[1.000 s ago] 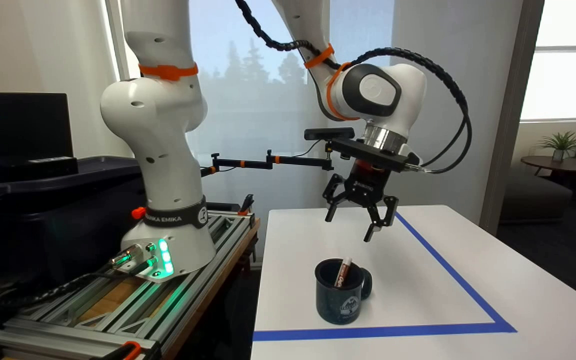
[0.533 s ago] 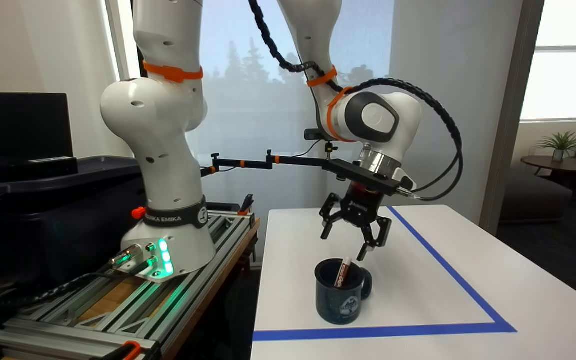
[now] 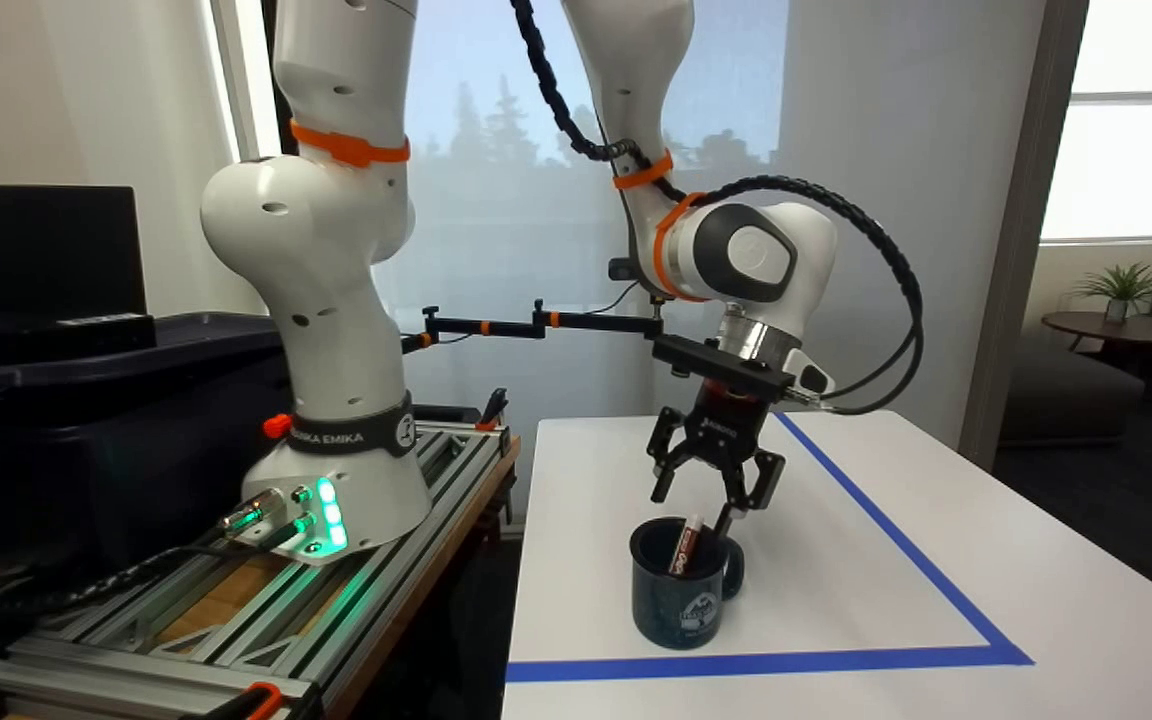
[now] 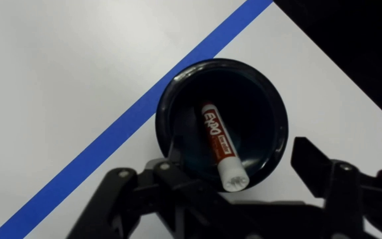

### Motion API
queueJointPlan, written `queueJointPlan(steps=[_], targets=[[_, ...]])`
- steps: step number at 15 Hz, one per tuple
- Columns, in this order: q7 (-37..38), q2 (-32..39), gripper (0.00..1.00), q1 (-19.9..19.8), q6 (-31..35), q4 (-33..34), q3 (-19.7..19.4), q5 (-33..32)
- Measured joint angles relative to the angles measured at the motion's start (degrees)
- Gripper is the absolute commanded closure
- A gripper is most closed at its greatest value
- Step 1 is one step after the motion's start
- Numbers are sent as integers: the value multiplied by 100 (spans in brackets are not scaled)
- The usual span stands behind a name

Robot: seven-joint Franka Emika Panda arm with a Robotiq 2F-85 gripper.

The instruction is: Place the marker on the table

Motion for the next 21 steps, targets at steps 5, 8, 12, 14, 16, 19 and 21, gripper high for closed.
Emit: queueJointPlan(steps=[5,8,12,14,16,19,21], targets=[[204,8,53,1,35,0,32,-82],[243,8,54,1,101,0,40,-87],[300,9,51,1,237,0,40,-158],[315,14,51,0,300,0,39,-195],[316,31,54,0,367,0,39,-207],[317,70,72,3,436,0,44,-216],[318,83,86,13,443,0,51,-223]])
